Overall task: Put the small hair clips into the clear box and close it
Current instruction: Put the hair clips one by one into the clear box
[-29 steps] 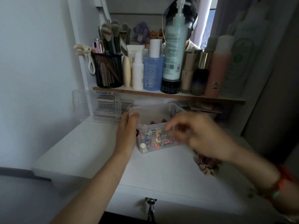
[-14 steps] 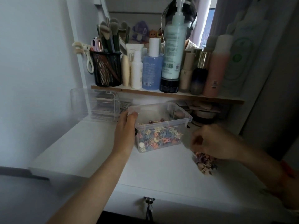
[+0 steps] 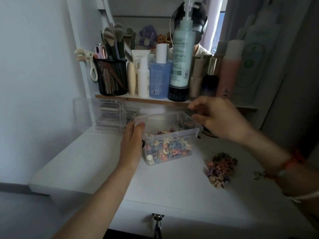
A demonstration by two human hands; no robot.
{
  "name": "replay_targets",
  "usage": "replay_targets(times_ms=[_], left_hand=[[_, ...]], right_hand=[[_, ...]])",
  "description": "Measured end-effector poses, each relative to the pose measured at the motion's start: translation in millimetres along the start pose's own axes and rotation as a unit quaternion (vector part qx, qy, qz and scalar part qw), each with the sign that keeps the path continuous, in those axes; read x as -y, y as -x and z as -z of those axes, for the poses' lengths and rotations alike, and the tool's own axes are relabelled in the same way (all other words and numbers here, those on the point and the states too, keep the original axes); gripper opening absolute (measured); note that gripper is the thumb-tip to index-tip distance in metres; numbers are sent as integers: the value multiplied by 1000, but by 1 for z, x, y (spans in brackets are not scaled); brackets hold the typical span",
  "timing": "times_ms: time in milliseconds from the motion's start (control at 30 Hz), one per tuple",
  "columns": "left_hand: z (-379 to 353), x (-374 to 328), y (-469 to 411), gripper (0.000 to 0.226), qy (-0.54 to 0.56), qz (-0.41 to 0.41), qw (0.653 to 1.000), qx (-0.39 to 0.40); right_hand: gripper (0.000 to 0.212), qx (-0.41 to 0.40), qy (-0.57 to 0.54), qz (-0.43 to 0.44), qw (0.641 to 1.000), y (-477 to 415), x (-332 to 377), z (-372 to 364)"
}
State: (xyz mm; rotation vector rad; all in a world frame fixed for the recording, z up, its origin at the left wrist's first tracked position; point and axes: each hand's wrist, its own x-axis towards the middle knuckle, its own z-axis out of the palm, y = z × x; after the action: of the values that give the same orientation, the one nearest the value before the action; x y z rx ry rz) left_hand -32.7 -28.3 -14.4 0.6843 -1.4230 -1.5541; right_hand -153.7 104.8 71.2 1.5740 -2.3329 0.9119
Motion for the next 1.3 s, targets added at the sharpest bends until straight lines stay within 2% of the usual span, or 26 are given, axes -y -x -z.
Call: replay_targets(times_ms=[100, 167, 267, 334, 567, 801, 901, 968, 1035, 1135, 1235, 1302], left_hand=[[1, 1, -1, 21, -1, 1, 1000, 2], [1, 2, -1, 22, -5, -2, 1000, 2], [1, 2, 0, 22, -4, -2, 1000, -3], [0, 1, -1, 24, -9, 0, 1000, -3], [-1, 2, -1, 26, -10, 3, 1000, -2], [0, 1, -1, 17, -1, 3, 1000, 4], [0, 2, -1, 17, -6, -1, 1000, 6], [0, 2, -1, 20, -5, -3, 1000, 8], [0, 2, -2, 24, -14, -4, 1000, 14], [-1, 3, -1, 19, -24, -6, 999, 38], [-2, 2, 1, 17, -41, -19, 998, 54], [-2, 3, 0, 17, -39, -19, 997, 58]], right_hand=[[14, -2, -1, -43, 999, 6, -16, 8], [15, 89, 81, -60, 991, 12, -34, 11], [24, 254, 162, -109, 947, 24, -53, 4], [24, 278, 171, -119, 938, 27, -59, -3], [23, 252, 159, -122, 947, 26, -65, -14], [22, 231, 168, -109, 952, 21, -69, -18], [12, 142, 102, -120, 977, 14, -62, -5], [3, 30, -13, -126, 992, 8, -50, 6], [4, -20, -101, -86, 991, 3, -37, 11], [12, 25, -71, -46, 996, -1, -29, 6], [16, 60, 26, -95, 993, 2, -43, 4], [18, 140, 93, -124, 978, 8, -53, 2]])
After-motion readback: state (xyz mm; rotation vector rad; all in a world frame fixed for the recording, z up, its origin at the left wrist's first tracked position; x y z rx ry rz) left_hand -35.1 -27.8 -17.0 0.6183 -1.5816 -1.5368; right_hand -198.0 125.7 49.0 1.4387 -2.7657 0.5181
